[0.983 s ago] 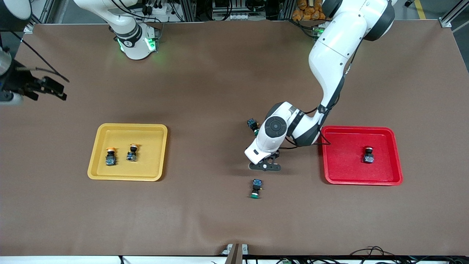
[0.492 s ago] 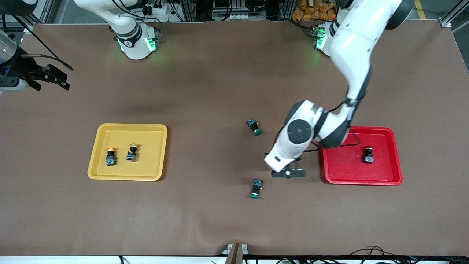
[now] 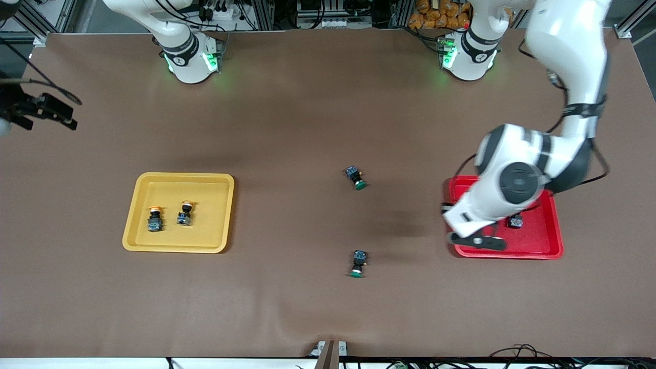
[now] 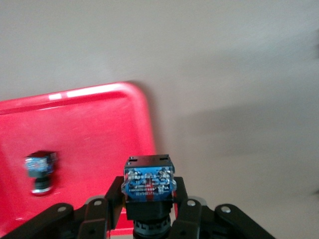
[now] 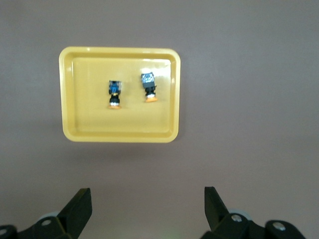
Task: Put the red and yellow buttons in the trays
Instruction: 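Lower the red button into the red tray and open the left gripper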
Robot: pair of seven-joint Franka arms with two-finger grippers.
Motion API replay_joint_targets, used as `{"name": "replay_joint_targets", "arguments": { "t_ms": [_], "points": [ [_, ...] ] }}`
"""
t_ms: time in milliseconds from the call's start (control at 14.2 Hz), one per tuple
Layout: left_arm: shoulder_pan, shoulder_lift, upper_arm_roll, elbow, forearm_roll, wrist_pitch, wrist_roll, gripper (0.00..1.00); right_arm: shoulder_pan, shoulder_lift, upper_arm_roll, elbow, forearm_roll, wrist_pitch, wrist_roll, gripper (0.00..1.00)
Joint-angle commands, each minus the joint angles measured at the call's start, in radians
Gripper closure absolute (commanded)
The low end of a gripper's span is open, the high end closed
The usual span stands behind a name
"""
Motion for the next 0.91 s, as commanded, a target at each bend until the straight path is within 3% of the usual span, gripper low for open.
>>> {"name": "replay_joint_targets", "arguments": {
  "t_ms": [0, 351, 843],
  "points": [
    [0.042, -0.056, -0.012, -0.115, 0.006, 0.022, 0.045, 1.00, -0.016, 0.044, 0.004, 0.054, -0.003, -0.021, -0.034, 0.00],
    [0.140, -0.053, -0.010, -0.290, 0.020, 0.281, 0.146, 1.00, -0.042, 0.039, -0.001, 0.045, -0.002, -0.023, -0.107, 0.00],
    [0.197, -0.013, -0.007, -0.436, 0.020, 0.490, 0.170, 1.00, -0.030, 0.043, 0.007, 0.055, 0.018, -0.036, -0.104, 0.00]
  ]
}}
